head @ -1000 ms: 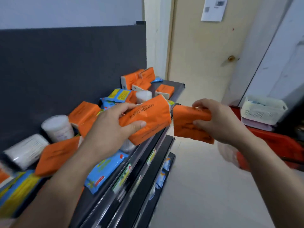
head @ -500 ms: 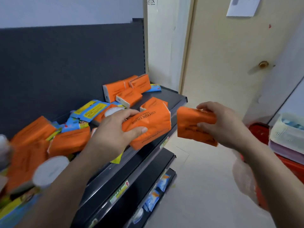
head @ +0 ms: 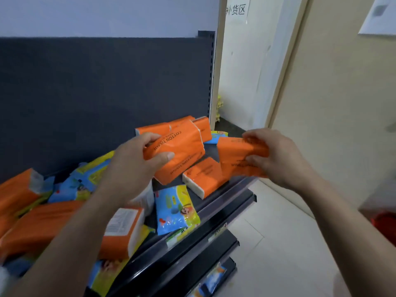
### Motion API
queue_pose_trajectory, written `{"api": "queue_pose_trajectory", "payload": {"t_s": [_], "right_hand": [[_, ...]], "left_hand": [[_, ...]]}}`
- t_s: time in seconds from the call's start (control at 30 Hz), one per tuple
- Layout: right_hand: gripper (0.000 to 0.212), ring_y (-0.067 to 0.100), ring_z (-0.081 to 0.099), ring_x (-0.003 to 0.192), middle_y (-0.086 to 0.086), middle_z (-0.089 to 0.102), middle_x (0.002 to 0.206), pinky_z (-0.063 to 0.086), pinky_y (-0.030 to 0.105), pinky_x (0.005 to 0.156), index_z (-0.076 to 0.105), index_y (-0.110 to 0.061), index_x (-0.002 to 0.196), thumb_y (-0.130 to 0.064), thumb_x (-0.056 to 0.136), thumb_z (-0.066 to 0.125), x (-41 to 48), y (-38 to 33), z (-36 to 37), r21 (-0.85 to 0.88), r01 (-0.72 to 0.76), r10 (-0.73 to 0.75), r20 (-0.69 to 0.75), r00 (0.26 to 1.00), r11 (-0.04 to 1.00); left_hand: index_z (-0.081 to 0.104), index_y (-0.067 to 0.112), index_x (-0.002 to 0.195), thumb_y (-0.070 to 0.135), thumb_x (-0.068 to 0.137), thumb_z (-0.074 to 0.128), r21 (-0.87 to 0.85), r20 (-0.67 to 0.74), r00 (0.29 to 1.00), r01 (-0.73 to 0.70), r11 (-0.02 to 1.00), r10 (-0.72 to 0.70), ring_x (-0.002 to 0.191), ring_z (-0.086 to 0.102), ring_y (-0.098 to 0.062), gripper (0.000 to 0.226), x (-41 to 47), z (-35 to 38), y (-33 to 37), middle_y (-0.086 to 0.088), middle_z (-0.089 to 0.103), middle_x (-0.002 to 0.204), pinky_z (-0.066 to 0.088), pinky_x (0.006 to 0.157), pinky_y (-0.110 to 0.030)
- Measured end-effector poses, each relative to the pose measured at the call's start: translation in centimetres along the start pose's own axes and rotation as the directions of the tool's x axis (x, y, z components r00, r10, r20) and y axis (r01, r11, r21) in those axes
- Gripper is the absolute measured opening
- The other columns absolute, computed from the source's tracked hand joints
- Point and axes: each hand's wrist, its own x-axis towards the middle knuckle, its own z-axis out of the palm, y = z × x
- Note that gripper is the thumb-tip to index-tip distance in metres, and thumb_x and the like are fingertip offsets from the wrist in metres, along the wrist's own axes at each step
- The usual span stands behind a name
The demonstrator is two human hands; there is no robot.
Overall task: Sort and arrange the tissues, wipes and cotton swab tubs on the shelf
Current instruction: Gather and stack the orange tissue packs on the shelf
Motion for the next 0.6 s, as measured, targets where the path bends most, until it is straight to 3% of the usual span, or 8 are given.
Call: {"api": "queue_pose_trajectory", "payload": {"t_s": [0.1,0.23,0.47,0.6], "right_hand": [[0.051,0.019,0.044,0.116,-0.005,0.058,0.123,0.034,0.033,0.101,0.055,-0.024,0.125,-0.009,0.078,0.069,3.6,1.5,-0.1,-0.036,0.025,-0.025,0.003,1.0,0.999],[0.049,0.021,0.044,0.117,-0.005,0.057,0.123,0.034,0.046,0.103,0.055,-0.025,0.124,-0.011,0.079,0.068,8.1,3.6,0.5,-0.029,0.046,-0.046,-0.001,0.999,0.999],[0.046,0.019,0.047,0.109,-0.008,0.052,0.109,0.037,0.043,0.101,0.054,-0.029,0.123,-0.017,0.081,0.068,15.5,7.0,4.4,0.054,0.151,-0.159,0.204,0.966,0.987],[0.049,0.021,0.05,0.111,0.0,0.055,0.119,0.04,0.037,0.098,0.051,-0.031,0.126,-0.021,0.081,0.068,18.8,8.4,6.9,0.102,0.249,-0.269,0.357,0.895,0.963]], "left_hand": [[0.055,0.026,0.114,0.035,0.084,0.063,-0.012,-0.008,1.0,0.016,1.0,-0.016,0.083,0.054,-0.003,0.032,3.4,1.5,-0.2,0.008,0.057,0.101,0.036,0.055,-0.011],[0.056,0.026,0.11,0.033,0.083,0.064,0.011,-0.028,0.999,0.027,1.0,-0.026,0.083,0.053,-0.001,0.029,7.1,3.0,-0.6,0.018,0.056,0.09,0.037,0.067,-0.017],[0.053,0.02,0.12,0.028,0.087,0.061,0.108,0.018,0.983,0.179,0.978,-0.182,0.094,0.051,-0.01,0.035,10.2,6.2,-2.4,0.007,0.054,0.105,0.038,0.073,-0.02],[0.052,0.026,0.116,0.029,0.085,0.063,0.118,0.058,0.954,0.286,0.951,-0.294,0.095,0.055,-0.009,0.032,10.5,8.2,-3.1,0.007,0.057,0.108,0.042,0.076,-0.021]]}}
